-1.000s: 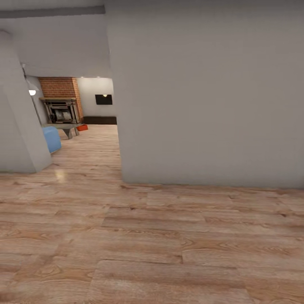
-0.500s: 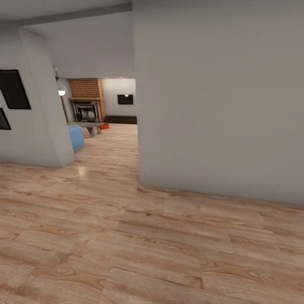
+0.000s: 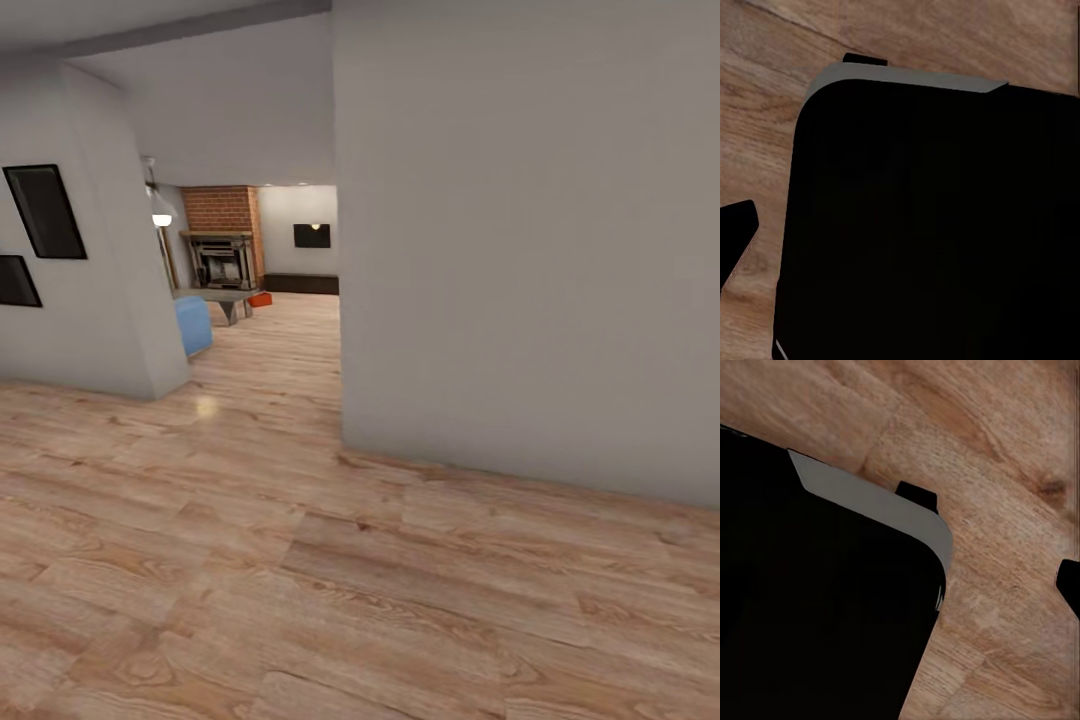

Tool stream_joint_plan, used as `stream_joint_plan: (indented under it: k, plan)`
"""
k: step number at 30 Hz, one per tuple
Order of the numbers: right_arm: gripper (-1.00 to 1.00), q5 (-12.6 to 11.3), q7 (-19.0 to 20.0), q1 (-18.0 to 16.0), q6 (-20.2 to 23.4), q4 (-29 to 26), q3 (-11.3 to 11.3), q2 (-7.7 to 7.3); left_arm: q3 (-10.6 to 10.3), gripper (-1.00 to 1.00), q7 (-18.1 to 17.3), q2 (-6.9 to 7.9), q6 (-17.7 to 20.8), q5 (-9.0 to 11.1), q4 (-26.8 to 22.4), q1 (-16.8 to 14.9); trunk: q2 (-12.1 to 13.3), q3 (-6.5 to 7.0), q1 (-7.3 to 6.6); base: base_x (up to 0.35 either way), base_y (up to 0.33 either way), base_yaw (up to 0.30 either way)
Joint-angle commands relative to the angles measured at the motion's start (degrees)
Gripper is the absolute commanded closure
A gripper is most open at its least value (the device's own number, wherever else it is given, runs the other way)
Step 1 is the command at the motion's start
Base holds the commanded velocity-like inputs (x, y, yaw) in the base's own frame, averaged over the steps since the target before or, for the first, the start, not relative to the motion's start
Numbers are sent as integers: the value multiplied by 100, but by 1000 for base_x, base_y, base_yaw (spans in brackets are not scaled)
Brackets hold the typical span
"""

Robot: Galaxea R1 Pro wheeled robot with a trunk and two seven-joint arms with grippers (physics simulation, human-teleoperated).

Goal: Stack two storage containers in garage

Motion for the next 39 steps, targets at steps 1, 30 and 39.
stream_joint_plan:
  k: [1, 30, 39]
  plan:
    - [-100, -54, 0, -6, -34, 17, 48, 2, 6, -100, -10, -1, -12, 41, -2, -1, -2, -5, 3, 321, 0, 1]
    - [-100, -87, -3, -6, -43, 17, 44, 1, 9, -100, -10, -1, -12, 41, -2, -1, -2, -5, 3, 321, 0, 157]
    - [-100, -92, -3, -6, -43, 17, 44, 1, 6, -100, -10, -1, -14, 41, -3, -1, -2, -5, 3, 321, 0, 273]
